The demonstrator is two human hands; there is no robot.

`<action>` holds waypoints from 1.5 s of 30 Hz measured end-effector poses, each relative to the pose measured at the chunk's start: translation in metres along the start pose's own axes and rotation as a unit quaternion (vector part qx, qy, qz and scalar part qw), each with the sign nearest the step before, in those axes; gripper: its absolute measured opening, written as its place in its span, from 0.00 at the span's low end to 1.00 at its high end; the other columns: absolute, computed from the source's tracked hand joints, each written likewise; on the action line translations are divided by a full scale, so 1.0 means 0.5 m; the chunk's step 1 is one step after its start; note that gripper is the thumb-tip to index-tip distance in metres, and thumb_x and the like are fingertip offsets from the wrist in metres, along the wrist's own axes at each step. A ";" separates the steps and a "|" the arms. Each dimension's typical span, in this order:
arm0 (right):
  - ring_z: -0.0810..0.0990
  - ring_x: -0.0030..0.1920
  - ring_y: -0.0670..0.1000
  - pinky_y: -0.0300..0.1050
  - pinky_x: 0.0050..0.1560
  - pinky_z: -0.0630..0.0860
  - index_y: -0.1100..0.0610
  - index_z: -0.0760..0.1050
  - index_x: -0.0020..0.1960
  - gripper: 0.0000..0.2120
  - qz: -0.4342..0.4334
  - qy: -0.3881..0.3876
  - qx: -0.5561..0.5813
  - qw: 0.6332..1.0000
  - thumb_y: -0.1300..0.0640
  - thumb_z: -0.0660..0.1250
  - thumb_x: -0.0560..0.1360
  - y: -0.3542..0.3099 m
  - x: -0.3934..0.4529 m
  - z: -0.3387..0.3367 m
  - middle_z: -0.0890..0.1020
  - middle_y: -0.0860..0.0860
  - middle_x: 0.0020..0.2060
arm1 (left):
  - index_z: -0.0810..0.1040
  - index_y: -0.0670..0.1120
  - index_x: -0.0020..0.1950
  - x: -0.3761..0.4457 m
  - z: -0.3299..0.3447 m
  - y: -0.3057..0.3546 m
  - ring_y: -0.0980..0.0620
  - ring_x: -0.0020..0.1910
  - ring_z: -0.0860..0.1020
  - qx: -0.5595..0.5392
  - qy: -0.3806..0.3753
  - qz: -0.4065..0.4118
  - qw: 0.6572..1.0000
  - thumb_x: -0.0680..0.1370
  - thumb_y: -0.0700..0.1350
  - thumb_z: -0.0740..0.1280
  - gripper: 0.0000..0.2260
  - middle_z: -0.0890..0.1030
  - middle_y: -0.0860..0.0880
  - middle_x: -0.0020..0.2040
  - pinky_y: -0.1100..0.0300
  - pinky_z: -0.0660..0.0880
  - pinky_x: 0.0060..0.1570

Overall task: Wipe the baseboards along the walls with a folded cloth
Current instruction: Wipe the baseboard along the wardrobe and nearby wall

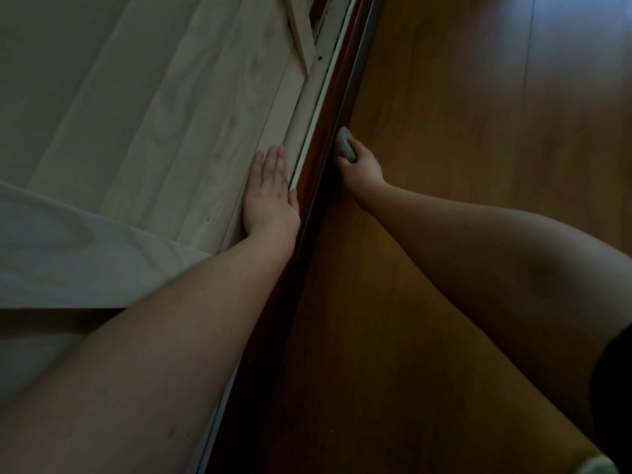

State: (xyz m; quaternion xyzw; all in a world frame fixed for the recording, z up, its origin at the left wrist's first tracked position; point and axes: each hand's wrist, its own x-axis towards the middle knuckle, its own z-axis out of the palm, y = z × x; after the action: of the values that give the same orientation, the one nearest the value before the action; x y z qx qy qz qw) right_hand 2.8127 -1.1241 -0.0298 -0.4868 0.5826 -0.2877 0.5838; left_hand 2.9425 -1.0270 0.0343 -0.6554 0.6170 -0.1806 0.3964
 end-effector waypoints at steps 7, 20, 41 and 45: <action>0.73 0.64 0.44 0.35 0.50 0.76 0.44 0.63 0.75 0.26 -0.032 -0.077 -0.017 0.996 0.56 0.65 0.79 0.092 -0.129 0.017 0.68 0.48 0.72 | 0.36 0.35 0.77 -0.003 -0.001 0.003 0.43 0.79 0.37 -0.006 0.001 -0.007 1.000 0.83 0.50 0.35 0.27 0.36 0.40 0.79 0.45 0.35 0.75; 0.75 0.57 0.36 0.27 0.48 0.75 0.42 0.65 0.73 0.28 0.047 -0.213 0.031 0.975 0.52 0.70 0.76 0.217 -0.393 0.081 0.70 0.44 0.70 | 0.38 0.36 0.78 -0.009 -0.004 -0.006 0.44 0.79 0.38 0.002 -0.011 0.006 1.000 0.82 0.49 0.34 0.27 0.38 0.41 0.80 0.45 0.34 0.75; 0.71 0.68 0.51 0.50 0.65 0.75 0.48 0.58 0.78 0.30 -0.020 -0.002 -0.001 1.000 0.55 0.66 0.79 0.040 0.033 -0.032 0.67 0.50 0.73 | 0.35 0.35 0.77 0.007 0.014 0.006 0.43 0.79 0.36 -0.006 0.006 0.004 1.000 0.81 0.49 0.32 0.27 0.36 0.40 0.79 0.45 0.32 0.74; 0.68 0.72 0.53 0.55 0.70 0.71 0.49 0.56 0.79 0.29 -0.020 -0.009 -0.033 0.999 0.56 0.63 0.81 0.042 0.035 0.003 0.65 0.52 0.75 | 0.35 0.36 0.77 0.008 0.013 0.008 0.43 0.79 0.36 -0.006 0.005 -0.001 1.000 0.81 0.49 0.32 0.27 0.35 0.40 0.79 0.45 0.32 0.74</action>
State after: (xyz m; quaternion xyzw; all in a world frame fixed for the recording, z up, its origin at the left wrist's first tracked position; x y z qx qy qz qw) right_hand 2.8121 -1.1318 -0.0562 -0.5202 0.5767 -0.2752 0.5667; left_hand 2.9453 -1.0287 0.0261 -0.6579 0.6191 -0.1805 0.3889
